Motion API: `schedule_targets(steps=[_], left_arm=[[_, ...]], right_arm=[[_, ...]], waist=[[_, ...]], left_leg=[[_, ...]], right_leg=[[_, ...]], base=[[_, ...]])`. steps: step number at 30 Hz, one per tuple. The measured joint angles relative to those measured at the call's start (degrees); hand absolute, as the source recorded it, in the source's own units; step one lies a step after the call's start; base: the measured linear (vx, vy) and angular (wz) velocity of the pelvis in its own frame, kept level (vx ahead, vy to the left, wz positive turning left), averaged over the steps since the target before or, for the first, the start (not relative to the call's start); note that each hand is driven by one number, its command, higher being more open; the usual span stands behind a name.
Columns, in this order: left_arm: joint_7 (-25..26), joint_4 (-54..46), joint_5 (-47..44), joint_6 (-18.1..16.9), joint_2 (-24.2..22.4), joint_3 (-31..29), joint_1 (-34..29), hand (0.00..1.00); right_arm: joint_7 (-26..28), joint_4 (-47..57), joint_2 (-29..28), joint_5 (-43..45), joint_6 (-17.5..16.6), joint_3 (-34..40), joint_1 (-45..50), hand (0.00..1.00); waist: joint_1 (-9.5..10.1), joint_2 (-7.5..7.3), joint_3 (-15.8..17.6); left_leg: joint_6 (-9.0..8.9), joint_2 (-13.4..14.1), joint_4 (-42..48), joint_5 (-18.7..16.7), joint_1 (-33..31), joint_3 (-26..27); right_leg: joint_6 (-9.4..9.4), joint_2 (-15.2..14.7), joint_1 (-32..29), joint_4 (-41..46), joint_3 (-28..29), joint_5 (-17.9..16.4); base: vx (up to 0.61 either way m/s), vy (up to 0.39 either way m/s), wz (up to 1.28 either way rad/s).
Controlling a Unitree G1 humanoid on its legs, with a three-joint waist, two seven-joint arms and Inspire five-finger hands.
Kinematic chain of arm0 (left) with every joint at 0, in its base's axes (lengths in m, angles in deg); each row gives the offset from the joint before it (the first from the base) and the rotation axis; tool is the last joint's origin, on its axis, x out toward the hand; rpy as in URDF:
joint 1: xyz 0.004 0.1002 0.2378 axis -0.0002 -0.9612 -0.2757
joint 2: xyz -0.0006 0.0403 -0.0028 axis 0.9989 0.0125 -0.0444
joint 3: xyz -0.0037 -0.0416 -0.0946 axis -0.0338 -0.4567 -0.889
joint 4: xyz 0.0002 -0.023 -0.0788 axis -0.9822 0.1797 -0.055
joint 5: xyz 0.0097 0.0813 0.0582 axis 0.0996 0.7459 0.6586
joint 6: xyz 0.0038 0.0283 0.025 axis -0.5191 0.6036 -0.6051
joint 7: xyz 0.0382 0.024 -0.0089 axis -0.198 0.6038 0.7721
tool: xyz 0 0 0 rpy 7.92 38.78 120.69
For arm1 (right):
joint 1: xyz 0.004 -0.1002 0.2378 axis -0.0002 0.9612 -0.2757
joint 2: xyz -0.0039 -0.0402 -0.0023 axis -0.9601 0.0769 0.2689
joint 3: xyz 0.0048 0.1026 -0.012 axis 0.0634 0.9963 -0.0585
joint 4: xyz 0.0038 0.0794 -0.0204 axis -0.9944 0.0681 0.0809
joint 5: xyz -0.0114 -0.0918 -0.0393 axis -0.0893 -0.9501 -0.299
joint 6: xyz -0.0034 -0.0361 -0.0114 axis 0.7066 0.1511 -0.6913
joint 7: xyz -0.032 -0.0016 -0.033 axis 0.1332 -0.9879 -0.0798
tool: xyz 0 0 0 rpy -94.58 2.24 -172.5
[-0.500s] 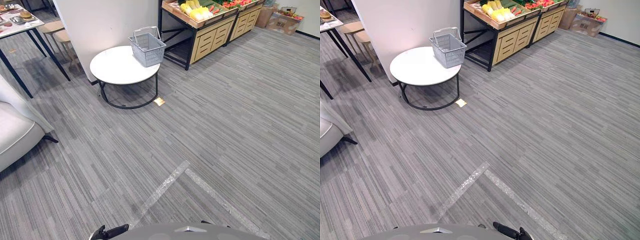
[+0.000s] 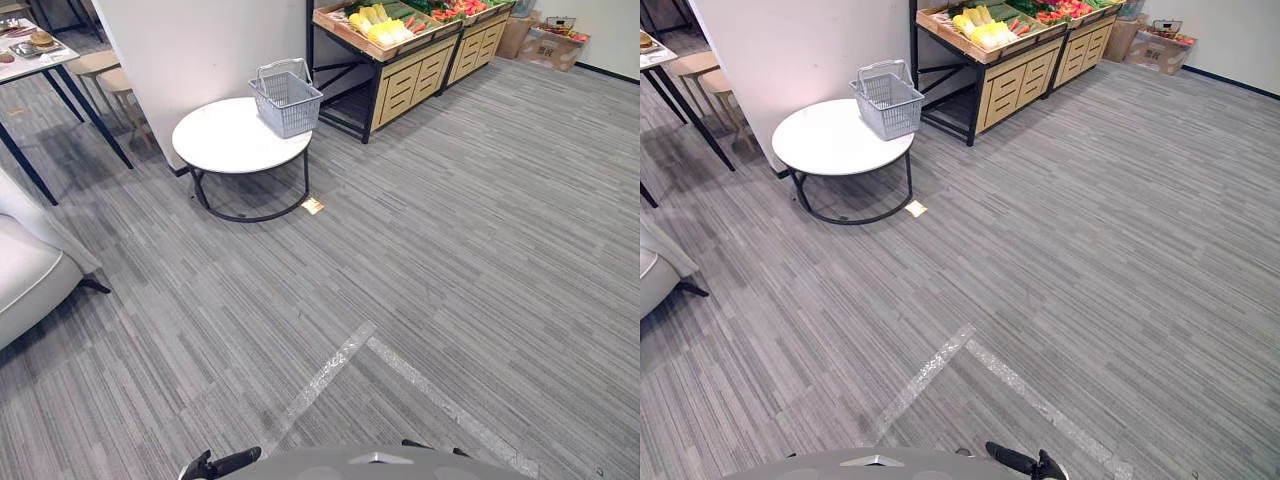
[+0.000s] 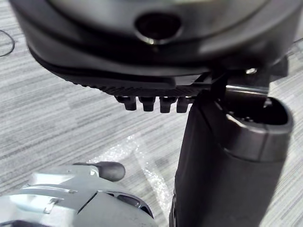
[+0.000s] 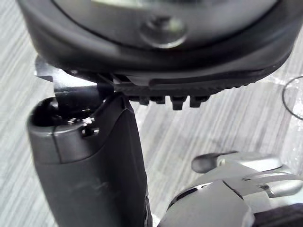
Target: Pick vegetable in the basket
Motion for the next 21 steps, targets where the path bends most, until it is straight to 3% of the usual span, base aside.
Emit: schedule_targets(steps=[20,21], left_arm=[[-0.36,-0.12,0.03,-0.14,0.01,-0.82,0.08,1.0],[-0.29,-0.14,0.18,-0.2,-0.06,-1.48,0.09,1.0]], right_arm=[[-0.25,0.67,-0.55,-0.09,-0.5,0.99,0.12,1.0],[-0.5,1.18,-0.53,-0.12,-0.57,0.5,0.29,1.0]], waist=[[0.06,-0.59,0.74],[0.05,-1.1,1.17]], left_leg=[[-0.68,0.0,-0.7,-0.34,0.98,0.98],[-0.67,0.0,-0.69,-0.34,0.97,0.99]], right_leg=[[-0.1,0.15,0.43,-0.06,-0.35,0.06],[-0.11,0.13,0.4,-0.03,-0.36,0.06]], base=[[-0.02,-0.019,-0.02],[-0.06,-0.032,-0.01]])
